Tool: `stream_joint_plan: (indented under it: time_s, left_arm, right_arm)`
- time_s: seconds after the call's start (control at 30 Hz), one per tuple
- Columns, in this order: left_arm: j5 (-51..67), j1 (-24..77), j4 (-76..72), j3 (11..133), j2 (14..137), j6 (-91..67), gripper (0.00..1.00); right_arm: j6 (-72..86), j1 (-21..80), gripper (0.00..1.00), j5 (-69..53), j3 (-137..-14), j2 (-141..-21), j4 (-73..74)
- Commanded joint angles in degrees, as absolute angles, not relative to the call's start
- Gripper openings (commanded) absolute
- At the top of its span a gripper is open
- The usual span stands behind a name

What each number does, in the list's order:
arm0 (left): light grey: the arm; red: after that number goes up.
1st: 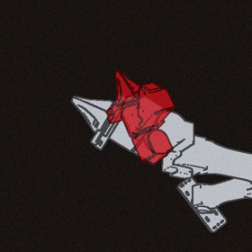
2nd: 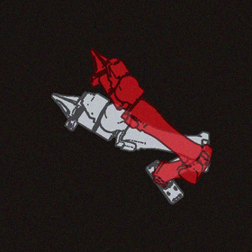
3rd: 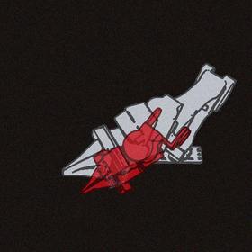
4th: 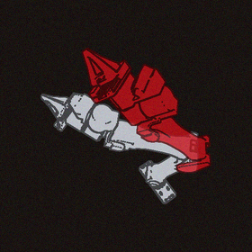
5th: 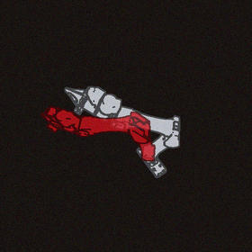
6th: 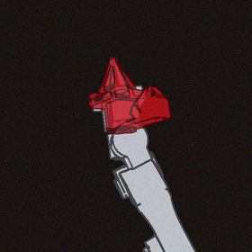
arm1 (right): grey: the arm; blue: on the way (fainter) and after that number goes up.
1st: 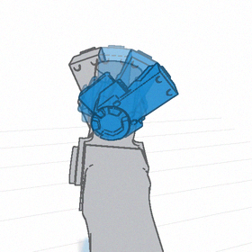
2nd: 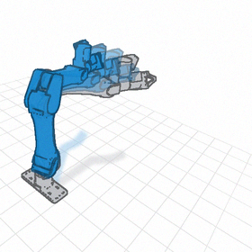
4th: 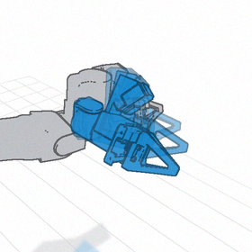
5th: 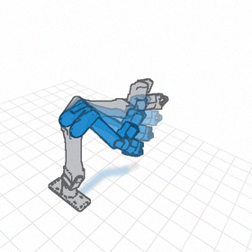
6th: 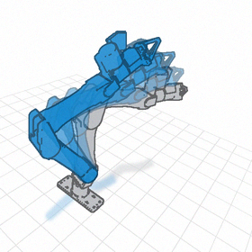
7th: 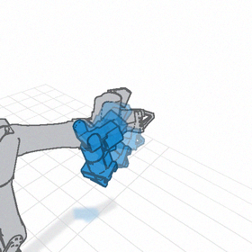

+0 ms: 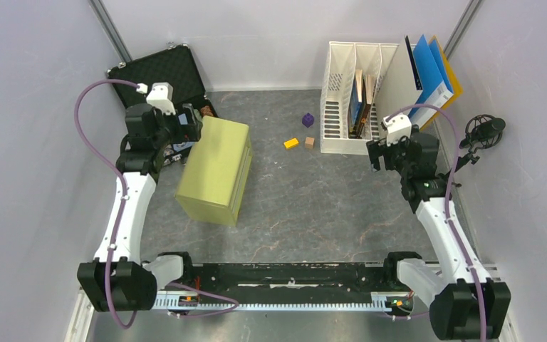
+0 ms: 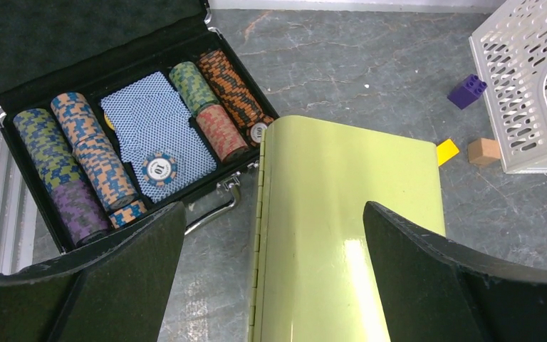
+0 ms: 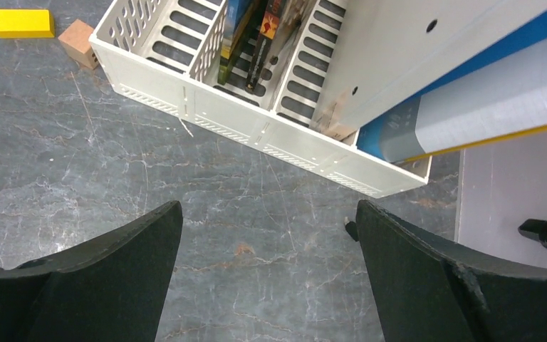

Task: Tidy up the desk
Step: Reset both arms

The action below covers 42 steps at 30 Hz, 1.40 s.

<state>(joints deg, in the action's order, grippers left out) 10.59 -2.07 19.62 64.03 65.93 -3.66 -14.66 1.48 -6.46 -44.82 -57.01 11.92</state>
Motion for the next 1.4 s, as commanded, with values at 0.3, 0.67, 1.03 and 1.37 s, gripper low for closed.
stream_joint_plan:
  time_s: [0.3,0.67,1.03,1.37]
  left_arm:
    - [10.56,-2.32,15.50,62.18,56.21,-3.87,1.00]
    - [14.49,-2.29,22.72,62.24,46.37,-1.30,1.00]
    - [14.15,-2.32,20.37,59.97,44.98,-2.50,1.00]
    - [12.09,-2.37,18.99,56.63,43.59,-2.46,1.00]
  right_arm:
    - [-14.22,-0.32,0.98,-5.46,-37.97,-47.84,1.37]
    - [-18.14,-0.30,0.99,-1.19,-36.21,-41.03,1.87]
    - [-18.28,-0.27,0.99,-1.92,-35.16,-37.80,2.64]
    - [-18.81,-0.29,0.98,-2.70,-34.72,-37.03,2.63]
